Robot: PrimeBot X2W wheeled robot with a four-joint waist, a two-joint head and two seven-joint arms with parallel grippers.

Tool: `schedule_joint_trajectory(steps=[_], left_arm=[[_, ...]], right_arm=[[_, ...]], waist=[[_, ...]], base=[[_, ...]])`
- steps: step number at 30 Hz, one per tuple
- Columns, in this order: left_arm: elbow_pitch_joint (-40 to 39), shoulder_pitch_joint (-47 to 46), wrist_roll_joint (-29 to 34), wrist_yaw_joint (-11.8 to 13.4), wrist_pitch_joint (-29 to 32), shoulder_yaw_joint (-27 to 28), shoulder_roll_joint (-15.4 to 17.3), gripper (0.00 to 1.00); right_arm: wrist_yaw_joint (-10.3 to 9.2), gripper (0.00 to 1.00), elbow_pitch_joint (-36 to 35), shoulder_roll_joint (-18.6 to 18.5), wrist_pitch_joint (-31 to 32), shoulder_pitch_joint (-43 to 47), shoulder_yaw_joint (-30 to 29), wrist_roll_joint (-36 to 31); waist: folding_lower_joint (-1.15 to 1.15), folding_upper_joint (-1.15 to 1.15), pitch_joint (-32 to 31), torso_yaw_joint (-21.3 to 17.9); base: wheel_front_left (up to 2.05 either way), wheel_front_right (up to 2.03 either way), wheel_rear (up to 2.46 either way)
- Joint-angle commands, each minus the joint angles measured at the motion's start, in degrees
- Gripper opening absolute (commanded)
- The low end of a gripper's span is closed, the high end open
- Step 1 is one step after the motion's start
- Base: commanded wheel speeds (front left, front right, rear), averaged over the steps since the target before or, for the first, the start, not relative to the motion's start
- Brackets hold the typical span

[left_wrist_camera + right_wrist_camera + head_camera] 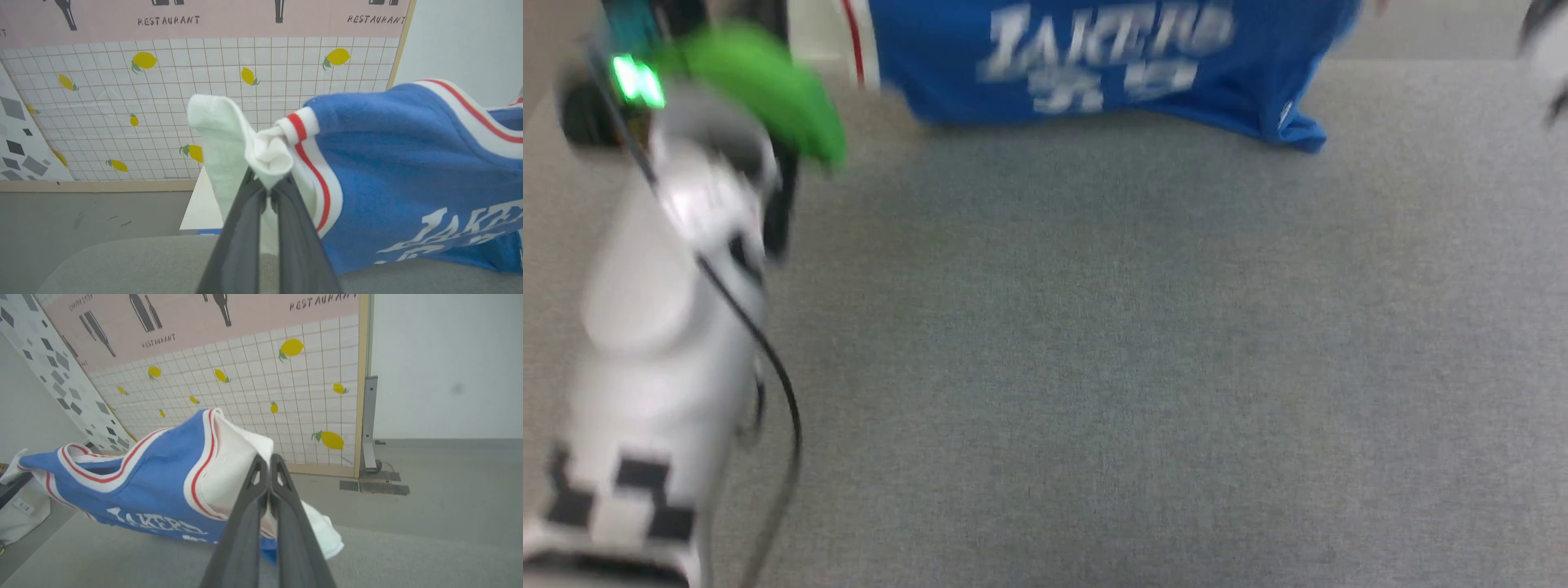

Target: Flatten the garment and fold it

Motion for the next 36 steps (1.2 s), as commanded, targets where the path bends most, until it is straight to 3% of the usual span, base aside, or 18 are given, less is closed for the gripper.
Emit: schedule_joint_trajectory(steps=[1, 11, 19, 23, 28, 33, 34, 35, 36], left_arm=[[-2.5, 6.1, -1.5, 1.1, 0.0, 0.6, 0.1, 0.00], [-19.2, 40.4, -8.7, 7.2, 6.3, 0.4, -0.3, 0.00], [-22.5, 55.6, -13.4, 11.3, 13.4, 0.4, 0.9, 0.00], [-23.8, 60.1, -15.2, 13.3, 17.5, 1.1, 2.6, 0.00], [-24.9, 61.2, -11.9, 15.7, 21.1, -0.7, 6.4, 0.00], [-25.3, 59.1, -10.6, 16.5, 20.7, -1.4, 5.8, 0.00], [-25.2, 58.7, -10.6, 16.3, 20.4, -1.6, 5.4, 0.00], [-25.0, 58.4, -10.8, 16.1, 19.9, -1.6, 5.0, 0.00], [-24.6, 58.2, -11.0, 15.8, 19.6, -1.6, 4.7, 0.00]], right_arm=[[-0.06, 0.00, -2.4, -0.9, 0.9, 5.9, 0.7, 1.0], [-0.06, 0.00, -11.7, -1.3, 7.2, 39.8, -0.2, 1.5], [-0.06, 0.00, -14.8, -2.2, 16.9, 56.8, -0.3, -1.2], [-0.06, 0.00, -17.2, -3.6, 21.8, 61.7, -1.7, -3.5], [-0.06, 0.00, -21.5, -4.9, 26.7, 63.8, -1.8, -5.8], [-0.06, 0.00, -22.9, -6.2, 26.4, 60.4, 2.8, -11.6], [-0.06, 0.04, -22.3, -5.9, 26.1, 59.6, 4.4, -12.3], [-0.06, 0.37, -21.8, -5.8, 25.8, 58.9, 5.8, -12.6], [-0.06, 1.00, -21.0, -5.5, 25.2, 58.2, 7.1, -12.7]], waist=[[0.00, 0.00, -3.6, 0.4], [0.00, 0.00, -10.4, 1.2], [0.00, 0.00, -13.4, 1.0], [0.00, 0.00, -13.8, 0.8], [0.00, 0.00, -13.5, 1.0], [0.00, 0.00, -12.1, 1.0], [0.00, 0.00, -11.9, 1.0], [0.00, 0.00, -11.8, 1.0], [0.00, 0.00, -11.7, 1.0]], base=[[0.00, 0.00, 0.00], [0.00, 0.00, 0.00], [0.00, 0.00, 0.00], [0.00, 0.00, 0.00], [0.00, 0.00, 0.00], [0.00, 0.00, 0.00], [0.00, 0.00, 0.00], [0.00, 0.00, 0.00], [0.00, 0.00, 0.00]])
